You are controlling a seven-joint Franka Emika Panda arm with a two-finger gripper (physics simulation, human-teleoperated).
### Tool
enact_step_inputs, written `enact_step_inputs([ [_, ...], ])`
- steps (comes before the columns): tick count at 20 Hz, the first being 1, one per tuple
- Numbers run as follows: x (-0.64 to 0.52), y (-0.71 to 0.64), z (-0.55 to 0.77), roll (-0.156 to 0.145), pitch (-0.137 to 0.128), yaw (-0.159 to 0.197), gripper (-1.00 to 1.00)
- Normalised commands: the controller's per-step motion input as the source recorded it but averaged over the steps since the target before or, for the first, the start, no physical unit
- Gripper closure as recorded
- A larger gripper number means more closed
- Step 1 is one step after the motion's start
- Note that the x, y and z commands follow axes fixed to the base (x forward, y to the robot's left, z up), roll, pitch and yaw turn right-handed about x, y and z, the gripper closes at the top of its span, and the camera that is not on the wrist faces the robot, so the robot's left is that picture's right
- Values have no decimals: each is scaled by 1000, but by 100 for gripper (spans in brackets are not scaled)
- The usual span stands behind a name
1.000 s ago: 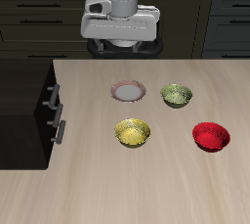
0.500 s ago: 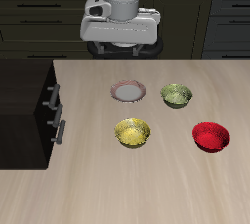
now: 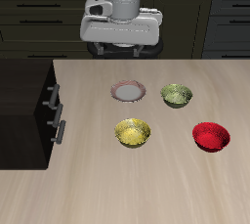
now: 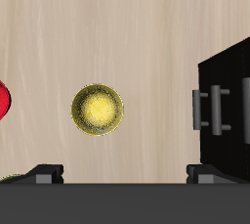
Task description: Place the yellow bowl on the plate
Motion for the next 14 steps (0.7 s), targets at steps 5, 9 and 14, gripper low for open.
enact_step_inputs([
  [5,213,-105,-23,-37,7,29,-100],
  [9,134,-38,6,-7,10,-2,-100],
  [14,93,101,25,3,3,12,-100],
])
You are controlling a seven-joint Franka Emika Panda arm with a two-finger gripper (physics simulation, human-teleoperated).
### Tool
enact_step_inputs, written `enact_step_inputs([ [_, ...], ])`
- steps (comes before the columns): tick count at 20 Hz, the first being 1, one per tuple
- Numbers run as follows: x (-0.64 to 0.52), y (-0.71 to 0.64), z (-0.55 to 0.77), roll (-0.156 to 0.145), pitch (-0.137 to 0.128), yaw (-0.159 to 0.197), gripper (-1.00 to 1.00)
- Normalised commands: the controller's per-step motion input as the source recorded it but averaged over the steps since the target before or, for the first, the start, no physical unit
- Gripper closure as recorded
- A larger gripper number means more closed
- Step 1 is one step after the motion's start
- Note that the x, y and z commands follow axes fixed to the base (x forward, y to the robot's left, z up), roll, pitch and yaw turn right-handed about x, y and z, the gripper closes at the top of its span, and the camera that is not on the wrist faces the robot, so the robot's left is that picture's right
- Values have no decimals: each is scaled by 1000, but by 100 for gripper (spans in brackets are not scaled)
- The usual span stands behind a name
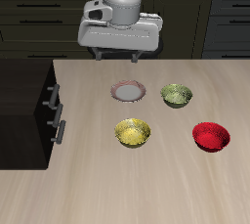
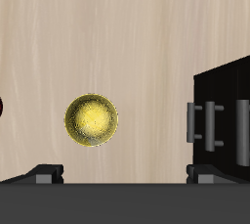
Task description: Place the yellow bowl on the plate
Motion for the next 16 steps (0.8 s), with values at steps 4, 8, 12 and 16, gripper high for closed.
enact_step_inputs([
  [4,58,151,24,25,3,11,-100],
  [8,42,94,24,15,-9,5,-100],
  [12,31,6,-7,1,8,1,-100],
  [16,-41,13,-70,-2,7,-6,-100],
])
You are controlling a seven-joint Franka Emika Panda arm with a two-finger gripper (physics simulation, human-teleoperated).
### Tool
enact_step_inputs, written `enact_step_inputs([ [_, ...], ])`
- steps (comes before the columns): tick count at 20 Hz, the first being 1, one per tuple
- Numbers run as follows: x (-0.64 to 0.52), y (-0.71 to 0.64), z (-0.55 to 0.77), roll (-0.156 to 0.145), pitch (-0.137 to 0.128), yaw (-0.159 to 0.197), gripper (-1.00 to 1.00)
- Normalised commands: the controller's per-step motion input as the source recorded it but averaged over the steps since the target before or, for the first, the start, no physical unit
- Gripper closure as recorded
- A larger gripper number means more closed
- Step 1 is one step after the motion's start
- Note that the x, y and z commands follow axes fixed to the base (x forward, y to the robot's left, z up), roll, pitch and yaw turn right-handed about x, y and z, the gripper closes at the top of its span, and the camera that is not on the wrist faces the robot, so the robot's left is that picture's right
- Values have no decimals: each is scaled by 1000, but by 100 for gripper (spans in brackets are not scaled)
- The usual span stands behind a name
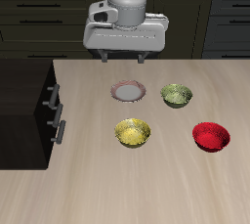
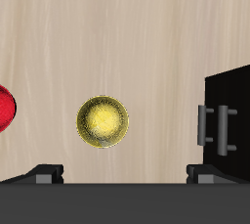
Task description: Place the yellow bowl on the plate
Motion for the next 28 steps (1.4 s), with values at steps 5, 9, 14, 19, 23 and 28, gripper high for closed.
enact_step_inputs([
  [5,26,32,-249,0,28,4,-100],
  [9,33,37,-270,4,31,-11,-100],
  [14,42,20,-164,-3,-2,-1,-100],
  [19,45,-29,-172,3,1,-11,-100],
  [23,61,-24,-254,-6,18,-12,-100],
  [28,19,-7,-106,-2,-10,7,-100],
])
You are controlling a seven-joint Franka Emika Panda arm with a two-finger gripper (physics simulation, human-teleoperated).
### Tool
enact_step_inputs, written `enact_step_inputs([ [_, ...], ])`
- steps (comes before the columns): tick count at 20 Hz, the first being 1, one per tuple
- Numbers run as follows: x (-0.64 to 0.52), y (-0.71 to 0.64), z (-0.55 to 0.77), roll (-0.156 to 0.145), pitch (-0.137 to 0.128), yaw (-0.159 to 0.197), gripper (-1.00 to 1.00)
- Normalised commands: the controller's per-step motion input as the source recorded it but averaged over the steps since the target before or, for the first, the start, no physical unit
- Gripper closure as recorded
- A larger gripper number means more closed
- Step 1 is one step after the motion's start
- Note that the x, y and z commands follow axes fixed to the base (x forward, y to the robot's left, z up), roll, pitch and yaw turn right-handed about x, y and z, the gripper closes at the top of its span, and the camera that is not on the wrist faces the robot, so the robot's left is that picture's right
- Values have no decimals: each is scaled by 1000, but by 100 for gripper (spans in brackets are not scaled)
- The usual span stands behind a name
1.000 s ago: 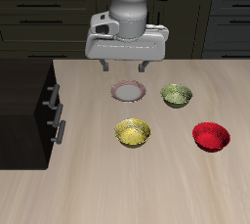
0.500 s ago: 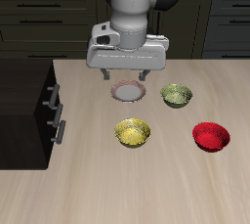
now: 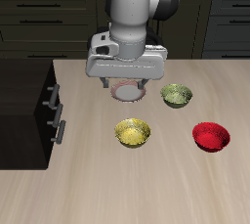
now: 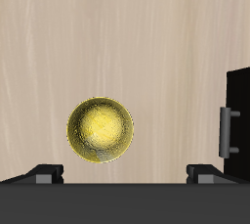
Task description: Place the yellow bowl on the plate
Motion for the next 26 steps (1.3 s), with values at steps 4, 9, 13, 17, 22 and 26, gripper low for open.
enact_step_inputs([
  [4,-20,20,-86,7,-7,-1,-100],
  [9,32,41,-176,6,1,2,-100],
  [13,48,17,-107,9,-11,21,-100],
  [17,-13,2,-67,-3,-27,16,-100],
  [22,24,-33,-83,-3,-5,1,-100],
  [26,-5,-72,-55,-14,-29,44,-100],
])
